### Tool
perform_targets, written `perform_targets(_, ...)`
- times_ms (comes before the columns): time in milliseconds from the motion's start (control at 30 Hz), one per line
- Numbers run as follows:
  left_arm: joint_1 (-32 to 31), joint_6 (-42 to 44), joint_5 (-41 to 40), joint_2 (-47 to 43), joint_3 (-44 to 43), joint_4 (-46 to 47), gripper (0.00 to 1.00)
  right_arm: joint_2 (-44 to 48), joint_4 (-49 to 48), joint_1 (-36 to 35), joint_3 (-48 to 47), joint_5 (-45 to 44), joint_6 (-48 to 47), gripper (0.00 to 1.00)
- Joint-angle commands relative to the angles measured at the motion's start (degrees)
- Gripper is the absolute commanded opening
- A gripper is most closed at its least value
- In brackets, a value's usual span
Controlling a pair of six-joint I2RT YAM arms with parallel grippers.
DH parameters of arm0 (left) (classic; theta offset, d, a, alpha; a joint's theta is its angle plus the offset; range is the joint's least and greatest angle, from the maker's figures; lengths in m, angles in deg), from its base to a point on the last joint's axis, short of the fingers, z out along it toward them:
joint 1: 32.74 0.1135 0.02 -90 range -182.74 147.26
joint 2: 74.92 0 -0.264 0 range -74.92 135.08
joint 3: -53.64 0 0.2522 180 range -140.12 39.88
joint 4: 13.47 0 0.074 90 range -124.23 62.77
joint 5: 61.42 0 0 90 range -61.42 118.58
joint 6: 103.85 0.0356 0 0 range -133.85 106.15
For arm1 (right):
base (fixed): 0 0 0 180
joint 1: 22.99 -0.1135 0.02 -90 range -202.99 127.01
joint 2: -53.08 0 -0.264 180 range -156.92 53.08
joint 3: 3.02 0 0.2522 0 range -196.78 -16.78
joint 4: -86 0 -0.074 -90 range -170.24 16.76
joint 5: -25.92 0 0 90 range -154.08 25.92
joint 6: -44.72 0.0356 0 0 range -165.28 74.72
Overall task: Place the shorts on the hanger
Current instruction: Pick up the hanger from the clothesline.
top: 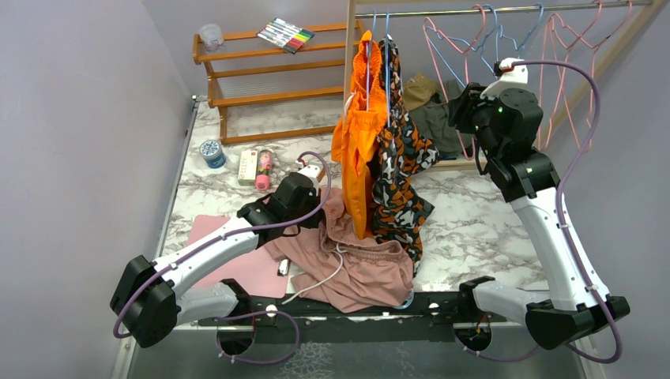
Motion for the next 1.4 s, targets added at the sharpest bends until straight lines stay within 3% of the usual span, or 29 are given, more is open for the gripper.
perform_targets(0, 0.30, -0.25, 1.20, 0.18, 0.35, 1.58, 0.12, -0.19, -1.51, 0.43, -1.49, -0.16, 1.37, 0.44)
perform_targets(533, 0.45, -0.13, 0.88, 0.09, 0.36, 1.47, 0.12, -3.49, -6.17, 0.43, -5.50, -3.09, 0.61, 0.44)
perform_targets(933, 0.64, -0.05, 0.79, 0.27, 0.28, 1.49, 0.12, -6.91, -7.45, 0.43, -7.67, -2.01, 0.29, 0.30)
perform_targets(1200, 0.77, -0.05, 1.13, 0.66, 0.27, 1.49, 0.12, -8.65, -8.93, 0.43, -9.21, -2.75, 0.01, 0.39)
perform_targets(1367, 0.81, -0.04, 1.10, 0.78, 0.26, 1.48, 0.12, -10.10, -8.96, 0.43, -10.73, -2.23, -0.27, 0.31)
